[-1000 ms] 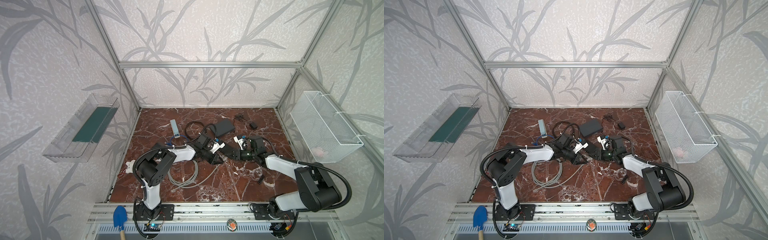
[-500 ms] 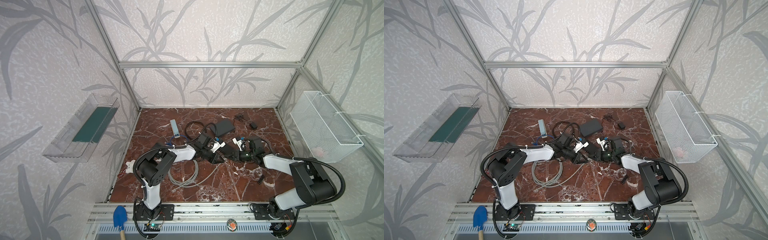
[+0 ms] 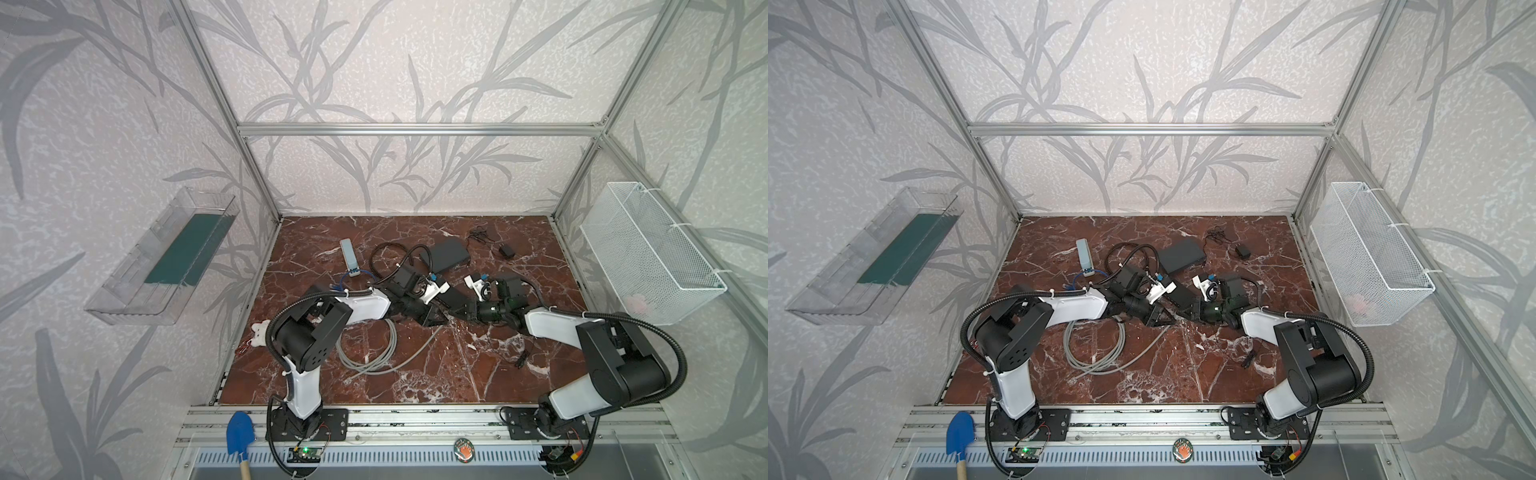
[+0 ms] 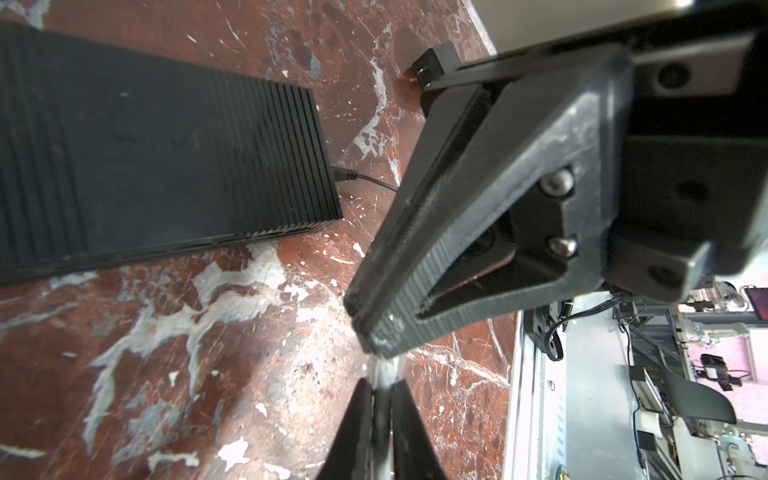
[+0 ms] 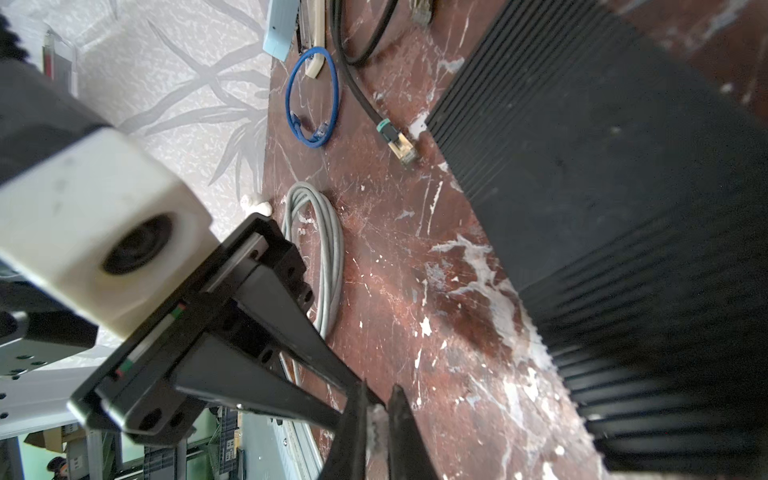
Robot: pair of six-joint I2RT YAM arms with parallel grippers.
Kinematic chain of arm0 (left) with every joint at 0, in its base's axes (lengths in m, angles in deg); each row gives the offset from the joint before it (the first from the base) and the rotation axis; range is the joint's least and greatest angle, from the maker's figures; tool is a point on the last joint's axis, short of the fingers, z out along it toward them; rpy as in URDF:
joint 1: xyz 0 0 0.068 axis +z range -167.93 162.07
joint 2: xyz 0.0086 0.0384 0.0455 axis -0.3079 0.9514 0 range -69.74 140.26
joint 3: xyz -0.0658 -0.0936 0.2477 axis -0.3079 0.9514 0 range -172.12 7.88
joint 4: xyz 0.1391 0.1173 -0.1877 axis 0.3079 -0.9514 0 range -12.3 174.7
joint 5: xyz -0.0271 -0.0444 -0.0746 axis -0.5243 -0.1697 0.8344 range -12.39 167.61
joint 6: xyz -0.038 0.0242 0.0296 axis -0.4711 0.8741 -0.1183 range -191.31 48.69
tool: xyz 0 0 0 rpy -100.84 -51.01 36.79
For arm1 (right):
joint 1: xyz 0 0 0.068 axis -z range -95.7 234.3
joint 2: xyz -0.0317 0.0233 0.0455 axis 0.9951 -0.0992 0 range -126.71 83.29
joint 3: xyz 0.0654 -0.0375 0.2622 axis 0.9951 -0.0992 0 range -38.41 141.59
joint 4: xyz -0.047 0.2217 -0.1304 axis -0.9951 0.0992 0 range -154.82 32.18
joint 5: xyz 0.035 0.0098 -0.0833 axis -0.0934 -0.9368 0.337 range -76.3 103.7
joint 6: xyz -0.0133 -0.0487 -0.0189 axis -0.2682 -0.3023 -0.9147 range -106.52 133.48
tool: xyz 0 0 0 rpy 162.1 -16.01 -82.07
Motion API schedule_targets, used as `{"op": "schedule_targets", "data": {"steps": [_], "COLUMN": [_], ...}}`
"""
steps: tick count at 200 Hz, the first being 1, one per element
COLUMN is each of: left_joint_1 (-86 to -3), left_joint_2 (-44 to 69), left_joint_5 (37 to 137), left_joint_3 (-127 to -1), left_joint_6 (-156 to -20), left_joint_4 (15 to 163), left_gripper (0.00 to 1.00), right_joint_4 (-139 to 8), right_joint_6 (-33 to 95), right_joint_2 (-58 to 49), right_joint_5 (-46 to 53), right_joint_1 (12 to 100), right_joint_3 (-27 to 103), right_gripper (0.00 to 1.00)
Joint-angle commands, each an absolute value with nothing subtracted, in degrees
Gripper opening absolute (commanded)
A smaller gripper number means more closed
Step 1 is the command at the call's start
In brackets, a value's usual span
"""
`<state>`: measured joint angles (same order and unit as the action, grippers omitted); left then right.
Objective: Insert the plug into the switch port
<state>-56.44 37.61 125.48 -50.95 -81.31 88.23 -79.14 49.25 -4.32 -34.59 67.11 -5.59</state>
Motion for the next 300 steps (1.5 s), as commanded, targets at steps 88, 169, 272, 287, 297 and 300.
{"op": "schedule_targets", "data": {"steps": [88,169,272,287,297,300], "left_joint_1": [-61.1,-62.7,-62.9,-62.8,-62.8,-62.8], "left_joint_2": [33.8,35.5,37.2,37.4,37.4,37.3], "left_joint_5": [111.6,109.0,109.6,109.6,109.6,109.5], "left_joint_3": [-53.4,-53.4,-54.8,-54.9,-54.8,-54.8], "left_joint_6": [-72.6,-73.1,-73.7,-73.7,-73.6,-73.6], "left_joint_4": [79.6,81.1,82.0,81.7,81.5,81.5], "left_gripper": [0.4,0.32,0.25,0.24,0.24,0.24], "right_joint_4": [-58.9,-57.8,-59.0,-58.8,-58.7,-58.6], "right_joint_6": [63.8,68.3,69.6,69.6,69.5,69.5], "right_joint_2": [-4.2,-5.6,-6.4,-6.3,-6.3,-6.3], "right_joint_5": [-26.4,-26.8,-27.3,-27.2,-27.1,-27.1], "right_joint_1": [66.0,65.0,64.3,64.3,64.4,64.3], "right_joint_3": [0.9,3.2,3.6,3.5,3.5,3.5], "right_gripper": [0.07,0.07,0.06,0.06,0.06,0.06]}}
